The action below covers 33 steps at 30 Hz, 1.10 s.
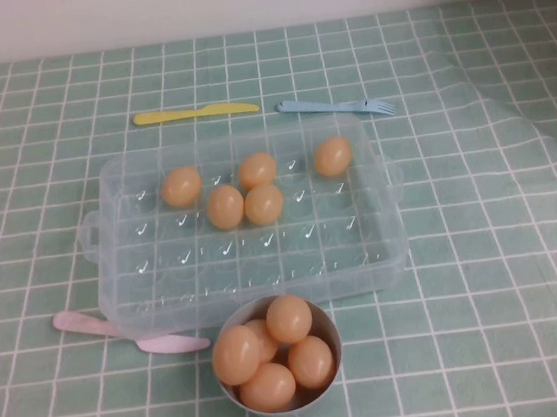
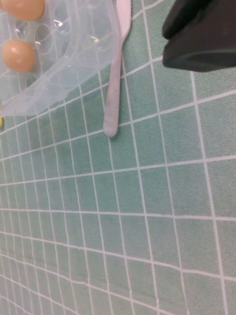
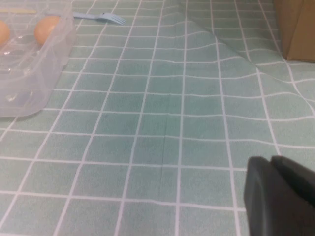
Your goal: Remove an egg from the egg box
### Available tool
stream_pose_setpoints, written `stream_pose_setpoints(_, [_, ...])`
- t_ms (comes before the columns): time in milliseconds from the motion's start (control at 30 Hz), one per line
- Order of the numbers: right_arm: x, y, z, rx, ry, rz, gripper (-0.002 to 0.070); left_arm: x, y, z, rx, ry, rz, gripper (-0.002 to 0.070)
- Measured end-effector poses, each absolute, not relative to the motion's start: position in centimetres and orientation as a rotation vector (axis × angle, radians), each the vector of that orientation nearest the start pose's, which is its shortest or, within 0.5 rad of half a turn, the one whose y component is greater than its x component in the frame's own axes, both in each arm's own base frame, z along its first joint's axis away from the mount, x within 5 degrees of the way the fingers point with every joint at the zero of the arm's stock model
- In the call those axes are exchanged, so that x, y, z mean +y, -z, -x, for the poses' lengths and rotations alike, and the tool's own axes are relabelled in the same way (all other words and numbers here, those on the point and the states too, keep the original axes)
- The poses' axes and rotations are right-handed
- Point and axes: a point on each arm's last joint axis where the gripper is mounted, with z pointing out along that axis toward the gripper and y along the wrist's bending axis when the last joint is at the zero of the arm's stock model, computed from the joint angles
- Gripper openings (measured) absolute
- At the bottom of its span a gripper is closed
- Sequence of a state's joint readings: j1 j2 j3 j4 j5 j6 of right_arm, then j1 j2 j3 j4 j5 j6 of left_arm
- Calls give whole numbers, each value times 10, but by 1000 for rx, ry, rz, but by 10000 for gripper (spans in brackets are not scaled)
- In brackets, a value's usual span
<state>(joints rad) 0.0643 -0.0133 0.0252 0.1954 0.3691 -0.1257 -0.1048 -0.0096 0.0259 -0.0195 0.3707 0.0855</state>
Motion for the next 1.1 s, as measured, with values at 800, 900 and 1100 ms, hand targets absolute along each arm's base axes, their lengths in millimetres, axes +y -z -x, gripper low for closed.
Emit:
stream_pose_setpoints(800, [10, -173, -52, 1859, -149, 56, -19, -6, -172, -52, 1863, 33, -166, 2])
stream_pose_setpoints(900, [10, -173, -52, 1859, -149, 56, -19, -6, -172, -52, 1863, 33, -166, 2])
stream_pose_setpoints(1100, [9, -176, -53, 1822, -154, 43, -19, -6, -172, -52, 1863, 33, -166, 2])
